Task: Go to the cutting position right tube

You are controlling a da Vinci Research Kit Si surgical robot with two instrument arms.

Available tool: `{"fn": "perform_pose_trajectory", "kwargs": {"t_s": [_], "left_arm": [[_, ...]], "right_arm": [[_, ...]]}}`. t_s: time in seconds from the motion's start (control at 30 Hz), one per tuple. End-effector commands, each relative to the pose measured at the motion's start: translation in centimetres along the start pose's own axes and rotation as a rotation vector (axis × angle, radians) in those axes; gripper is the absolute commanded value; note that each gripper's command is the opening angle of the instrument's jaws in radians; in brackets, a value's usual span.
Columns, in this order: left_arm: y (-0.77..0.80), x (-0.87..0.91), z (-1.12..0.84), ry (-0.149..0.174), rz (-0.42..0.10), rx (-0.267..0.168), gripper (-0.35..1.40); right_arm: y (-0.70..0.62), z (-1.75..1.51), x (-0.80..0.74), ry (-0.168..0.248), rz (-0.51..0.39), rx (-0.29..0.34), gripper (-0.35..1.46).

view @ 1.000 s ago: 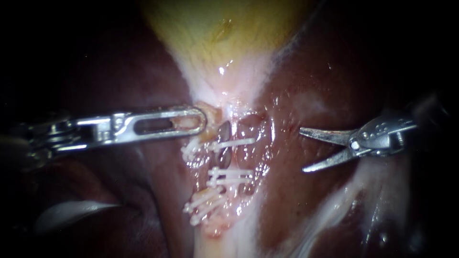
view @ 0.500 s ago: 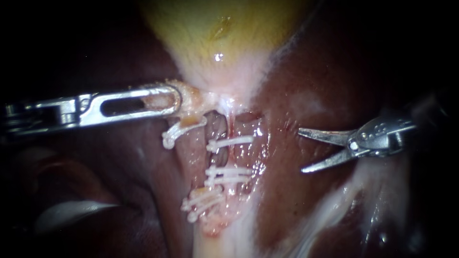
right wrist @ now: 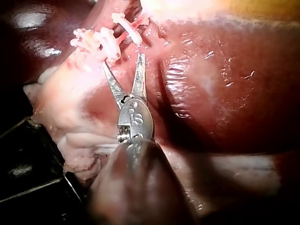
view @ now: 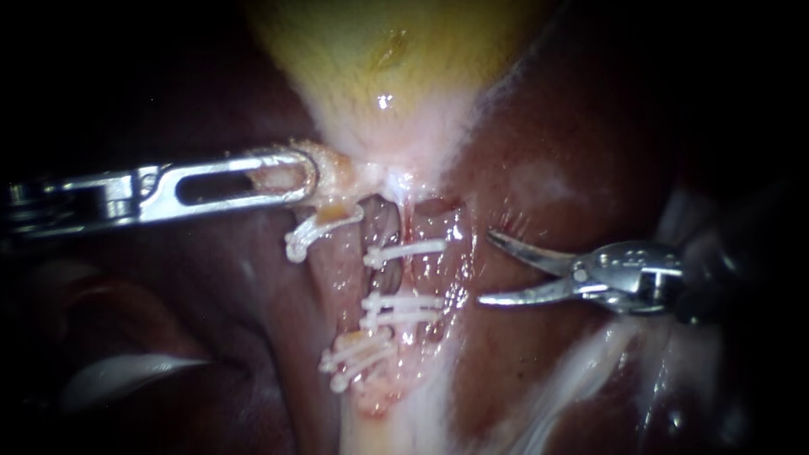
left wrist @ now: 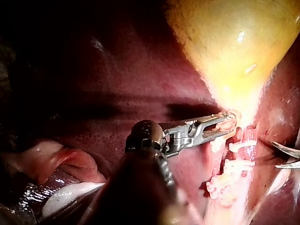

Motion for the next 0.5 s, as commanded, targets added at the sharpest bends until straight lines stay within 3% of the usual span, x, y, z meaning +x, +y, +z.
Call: {"fn": "perform_pose_trajectory", "kwargs": {"t_s": [0.03, 0.23, 0.5], "left_arm": [[-0.01, 0.0, 0.0, 0.0, 0.0, -0.001, -0.35], [-0.01, 0.0, 0.0, 0.0, 0.0, -0.001, -0.35], [-0.02, 0.01, 0.0, -0.001, 0.0, -0.002, -0.35]], "right_arm": [[-0.01, 0.03, -0.01, -0.008, 0.026, 0.018, 1.45], [-0.02, 0.16, -0.06, -0.049, 0.133, 0.064, 1.45], [0.09, 0.32, 0.02, -0.052, 0.181, 0.084, 1.45]]}}
